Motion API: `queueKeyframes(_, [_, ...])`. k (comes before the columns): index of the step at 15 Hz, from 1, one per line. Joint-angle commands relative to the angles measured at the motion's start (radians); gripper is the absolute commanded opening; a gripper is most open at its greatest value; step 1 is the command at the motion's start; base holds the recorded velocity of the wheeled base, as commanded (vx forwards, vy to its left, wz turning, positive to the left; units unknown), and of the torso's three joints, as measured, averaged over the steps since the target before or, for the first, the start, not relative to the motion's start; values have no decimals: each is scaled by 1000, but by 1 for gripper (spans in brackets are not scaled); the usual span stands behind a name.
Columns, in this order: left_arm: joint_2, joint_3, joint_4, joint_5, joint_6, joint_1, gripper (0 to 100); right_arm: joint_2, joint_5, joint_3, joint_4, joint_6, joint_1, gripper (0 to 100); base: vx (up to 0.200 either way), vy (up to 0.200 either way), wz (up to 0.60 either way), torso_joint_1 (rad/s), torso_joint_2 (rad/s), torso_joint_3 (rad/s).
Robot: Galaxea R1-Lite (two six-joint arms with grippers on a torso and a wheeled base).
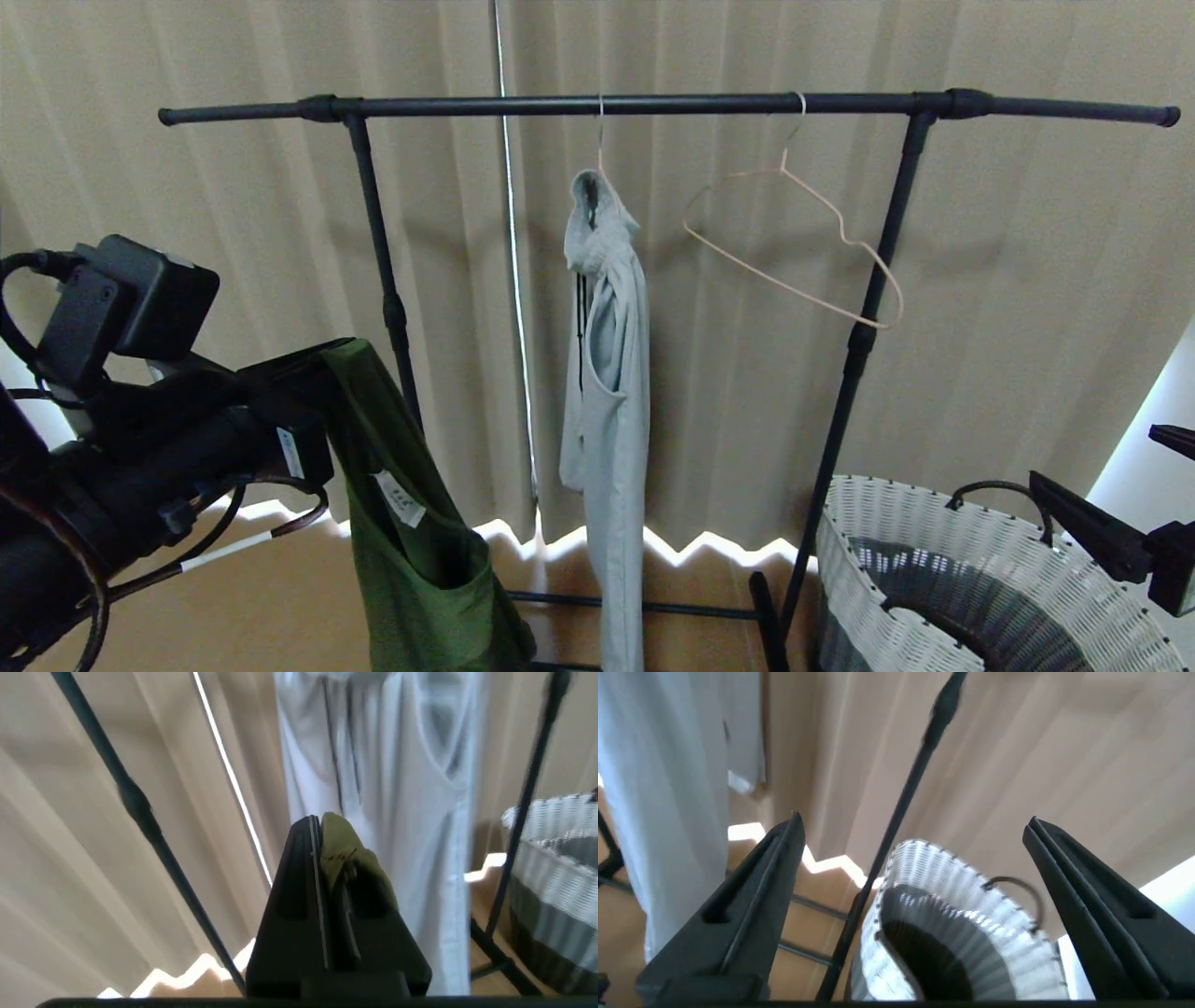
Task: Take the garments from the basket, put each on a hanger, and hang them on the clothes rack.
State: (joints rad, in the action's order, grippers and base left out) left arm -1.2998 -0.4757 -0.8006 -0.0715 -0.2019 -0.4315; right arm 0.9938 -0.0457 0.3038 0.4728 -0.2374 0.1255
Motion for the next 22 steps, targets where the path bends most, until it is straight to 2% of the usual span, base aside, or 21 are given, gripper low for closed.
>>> queueKeyframes(1, [2,6,0,-1,-1,-1,0,6,0,1,-2,0,-1,100,0,0,0,119,-505,-256])
queueKeyframes(9, [16,37,0,-1,-7,5,0,6,-2,-3,-10,-2,-3,100,0,0,0,285,-479,-262])
queueKeyframes(12, [43,40,0,6,-34,59,0,8,-3,14,-11,-5,-4,100,0,0,0,242,-510,-268])
queueKeyframes(13, [53,45,0,6,-37,63,0,9,-3,37,-39,-13,-3,100,0,0,0,256,-520,-266])
queueKeyframes(16, [82,72,0,6,-79,66,0,14,1,156,-261,-17,0,100,0,0,0,248,-518,-271])
queueKeyframes(17, [96,94,0,6,-100,66,0,19,4,245,-444,-17,6,100,0,0,0,134,-286,-149])
queueKeyframes(18, [100,98,1,6,-100,66,0,34,6,293,-537,-16,6,100,0,0,0,76,-159,-80])
queueKeyframes(19, [99,98,1,6,-99,65,0,46,6,307,-572,-14,11,100,0,0,0,46,-95,-51])
queueKeyframes(22, [89,95,1,4,-96,66,0,68,4,305,-568,-14,34,100,67,0,0,11,-21,-8])
